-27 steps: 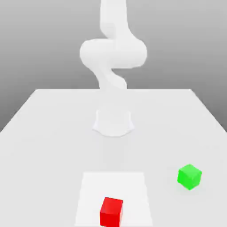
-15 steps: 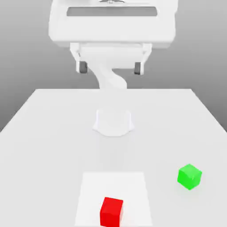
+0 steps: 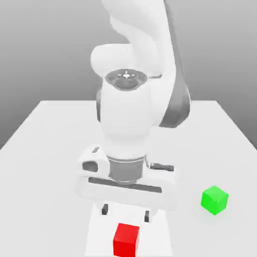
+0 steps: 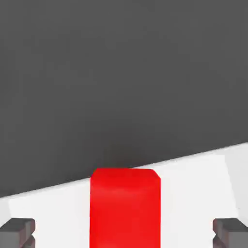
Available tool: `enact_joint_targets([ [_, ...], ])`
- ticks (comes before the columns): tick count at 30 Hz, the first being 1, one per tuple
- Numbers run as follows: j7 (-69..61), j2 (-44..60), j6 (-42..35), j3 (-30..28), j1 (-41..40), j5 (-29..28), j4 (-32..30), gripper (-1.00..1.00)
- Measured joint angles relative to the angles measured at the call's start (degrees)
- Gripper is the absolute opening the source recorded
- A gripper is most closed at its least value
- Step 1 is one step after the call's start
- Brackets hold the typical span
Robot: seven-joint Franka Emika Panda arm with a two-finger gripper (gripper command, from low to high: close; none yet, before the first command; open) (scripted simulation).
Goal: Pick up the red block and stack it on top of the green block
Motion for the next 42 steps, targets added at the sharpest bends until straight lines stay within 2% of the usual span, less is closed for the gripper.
enact_joint_targets([
  [2, 0.41, 4.16, 3.38, -0.41, 0.31, -0.48, 0.57, 0.0],
  [3, 0.57, 5.93, 4.85, -0.63, 0.49, -0.69, 0.83, -1.0],
  [10, 0.67, 6.23, 5.12, -0.61, 0.46, -0.8, 0.87, -1.0],
  [15, -0.22, -2.6, -2.14, 0.57, 0.15, 0.42, -0.7, -1.0],
  [20, -0.57, -9.94, -3.91, 8.7, 7.58, 1.68, -6.19, -1.0],
  [25, -1.44, -16.93, -4.85, 15.55, 20.73, 3.75, -12.16, -1.0],
  [28, 0.63, -14.3, -1.35, 13.57, 26.44, 1.07, -13.16, -1.0],
  [31, 3.77, -8.58, 4.0, 10.68, 25.15, -3.25, -13.03, -1.0],
  [32, 4.63, -6.97, 5.49, 9.91, 25.58, -4.45, -12.97, 1.0],
  [38, 5.04, -6.16, 6.21, 9.52, 25.8, -5.03, -12.94, 1.0],
  [42, 2.02, -11.71, 1.15, 10.74, 25.46, -0.82, -13.19, 1.0],
])
